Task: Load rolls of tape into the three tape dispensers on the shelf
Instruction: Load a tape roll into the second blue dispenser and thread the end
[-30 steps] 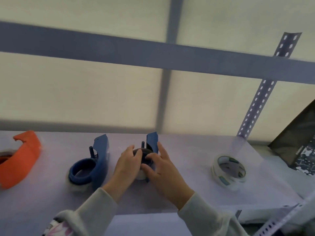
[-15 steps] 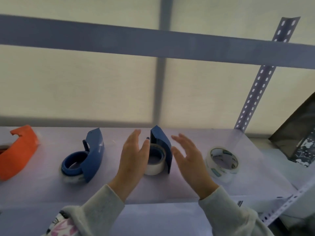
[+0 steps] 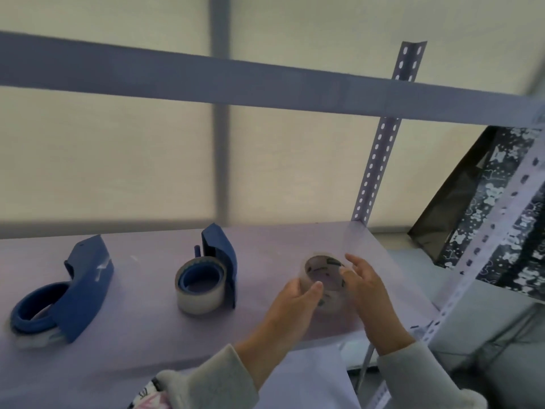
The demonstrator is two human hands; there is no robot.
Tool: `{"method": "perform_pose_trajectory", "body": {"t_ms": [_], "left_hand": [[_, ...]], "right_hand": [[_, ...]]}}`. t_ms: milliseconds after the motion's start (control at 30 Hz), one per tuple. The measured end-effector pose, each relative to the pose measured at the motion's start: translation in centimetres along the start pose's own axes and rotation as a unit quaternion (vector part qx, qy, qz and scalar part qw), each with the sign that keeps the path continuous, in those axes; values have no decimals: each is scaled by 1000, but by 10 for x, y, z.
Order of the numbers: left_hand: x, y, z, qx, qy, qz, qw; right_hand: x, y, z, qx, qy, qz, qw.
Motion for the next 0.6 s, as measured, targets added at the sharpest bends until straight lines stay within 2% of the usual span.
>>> {"method": "perform_pose_trajectory", "body": {"t_ms": [67,167,267,367,500,600], "left_hand": [[-5,1,-7,13,37,-23,999],[-25,4,-5,5,43,-89,995],[-48,8,-1,7,38,-146,989],[-68,16,20,-7,52,-173,983],[-80,36,78,-78,73,-207,972],[-79,58,131,-128,98,-226,961]], "right_hand": [[-11,4,1,6,-16,-8,1000],[-12,18,16,-44,-74,21,996],[6,30,21,-57,-124,54,989],[42,42,15,-59,-126,119,983],[89,64,-19,-24,-98,183,978],[113,85,-66,43,-101,214,971]]}}
Point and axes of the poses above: each hand's wrist, its own y-axis away from the middle knuckle, its own z-axis out of the back of the hand, x = y × z, the point moved 7 cm from there along -y, towards the middle knuckle, and after that the axes turned 1 degree about y, right-handed, at the moved point
